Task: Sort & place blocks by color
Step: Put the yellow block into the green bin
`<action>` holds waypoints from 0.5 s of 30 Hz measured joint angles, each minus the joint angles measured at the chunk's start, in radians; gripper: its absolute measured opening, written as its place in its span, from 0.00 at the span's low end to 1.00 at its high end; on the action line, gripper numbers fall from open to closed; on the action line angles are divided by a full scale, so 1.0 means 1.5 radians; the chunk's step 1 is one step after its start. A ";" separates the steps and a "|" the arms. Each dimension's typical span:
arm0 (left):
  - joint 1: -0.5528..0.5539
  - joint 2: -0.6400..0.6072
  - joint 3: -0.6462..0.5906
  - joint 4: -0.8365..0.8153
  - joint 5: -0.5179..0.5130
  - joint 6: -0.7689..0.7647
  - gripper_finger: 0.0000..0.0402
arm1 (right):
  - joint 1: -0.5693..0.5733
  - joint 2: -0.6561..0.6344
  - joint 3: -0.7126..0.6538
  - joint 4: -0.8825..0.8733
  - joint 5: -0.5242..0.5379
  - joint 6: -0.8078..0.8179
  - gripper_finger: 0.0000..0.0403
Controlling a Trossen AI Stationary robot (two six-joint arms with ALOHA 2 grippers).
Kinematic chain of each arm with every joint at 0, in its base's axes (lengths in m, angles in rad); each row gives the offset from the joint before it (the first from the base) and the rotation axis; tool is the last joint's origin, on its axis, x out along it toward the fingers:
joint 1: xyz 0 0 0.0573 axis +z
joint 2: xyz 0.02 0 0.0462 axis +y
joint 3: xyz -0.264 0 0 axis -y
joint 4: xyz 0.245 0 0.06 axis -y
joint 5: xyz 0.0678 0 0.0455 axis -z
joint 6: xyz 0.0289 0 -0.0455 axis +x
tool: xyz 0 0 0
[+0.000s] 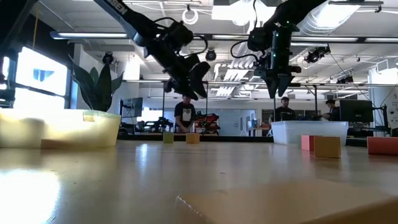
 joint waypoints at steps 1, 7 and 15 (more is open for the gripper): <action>-0.002 0.007 0.001 -0.001 0.000 -0.009 0.49 | 0.000 0.000 0.000 0.000 0.000 0.001 0.49; -0.006 0.053 0.002 -0.002 -0.019 -0.053 0.49 | 0.000 0.000 0.000 0.000 -0.001 0.005 0.49; -0.007 0.097 0.002 -0.029 -0.012 -0.084 0.49 | 0.000 0.000 0.000 0.000 -0.001 0.005 0.49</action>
